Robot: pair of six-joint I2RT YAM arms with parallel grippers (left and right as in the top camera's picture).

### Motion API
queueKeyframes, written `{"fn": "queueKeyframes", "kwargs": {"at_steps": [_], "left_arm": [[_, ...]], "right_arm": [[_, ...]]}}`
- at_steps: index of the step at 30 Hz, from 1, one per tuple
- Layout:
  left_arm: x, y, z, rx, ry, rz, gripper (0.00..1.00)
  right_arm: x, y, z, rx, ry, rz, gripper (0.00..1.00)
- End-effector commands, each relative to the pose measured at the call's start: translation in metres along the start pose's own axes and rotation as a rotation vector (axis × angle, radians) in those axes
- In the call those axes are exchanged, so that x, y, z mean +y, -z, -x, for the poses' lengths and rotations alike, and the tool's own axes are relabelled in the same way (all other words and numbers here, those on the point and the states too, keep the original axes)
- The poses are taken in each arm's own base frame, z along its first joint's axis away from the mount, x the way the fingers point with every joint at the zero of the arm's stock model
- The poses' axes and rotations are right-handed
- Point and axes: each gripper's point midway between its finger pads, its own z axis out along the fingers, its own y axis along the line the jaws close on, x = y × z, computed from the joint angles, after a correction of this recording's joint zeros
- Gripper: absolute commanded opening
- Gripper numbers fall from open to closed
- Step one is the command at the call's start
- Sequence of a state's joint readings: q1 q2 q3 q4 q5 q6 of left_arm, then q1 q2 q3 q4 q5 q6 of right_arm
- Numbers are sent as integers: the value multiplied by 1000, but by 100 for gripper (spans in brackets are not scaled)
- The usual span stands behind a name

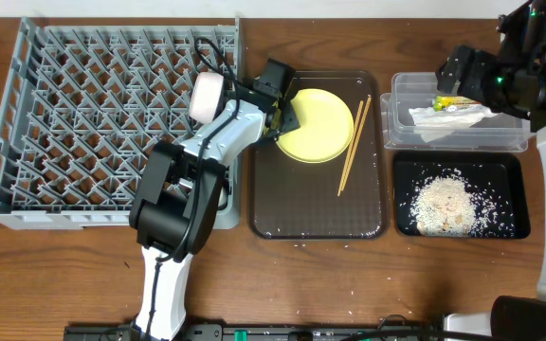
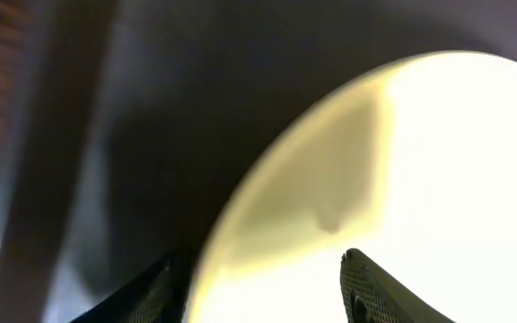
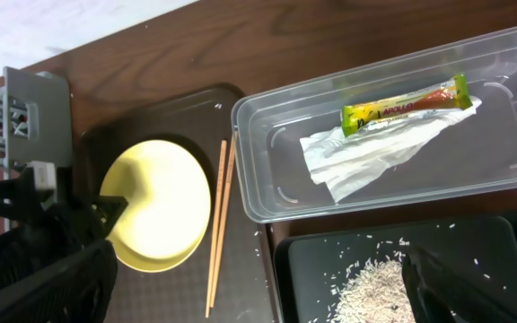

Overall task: Sort waste into correct bins and load items into the dishwasher
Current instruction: 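Slide the yellow plate toward the tray edge and lift it with the left gripper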

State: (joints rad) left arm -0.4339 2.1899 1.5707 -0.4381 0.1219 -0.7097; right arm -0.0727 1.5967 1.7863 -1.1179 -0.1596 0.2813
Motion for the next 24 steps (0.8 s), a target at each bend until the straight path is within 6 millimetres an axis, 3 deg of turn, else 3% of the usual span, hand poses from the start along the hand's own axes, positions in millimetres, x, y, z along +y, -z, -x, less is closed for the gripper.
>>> {"fn": "queueKeyframes", "kwargs": {"at_steps": [1,6,11,15,24], "left_arm": [[7,-24,-31,126,15,-8,52],[7,-25,-33,133,14,-10,44],[12,-27,-35,132,15,8,21],[15,-27,-33,121,14,20,8],[15,-24,-23,102,27,4,7]], "right_arm": [[-2,2,3,-11,-12,-6,99],[-2,2,3,-11,-13,-6,99],[-2,2,3,-11,-13,-6,99],[-2,2,3,-11,-12,-6,99],[-2,2,3,-11,-12,-6,99]]}}
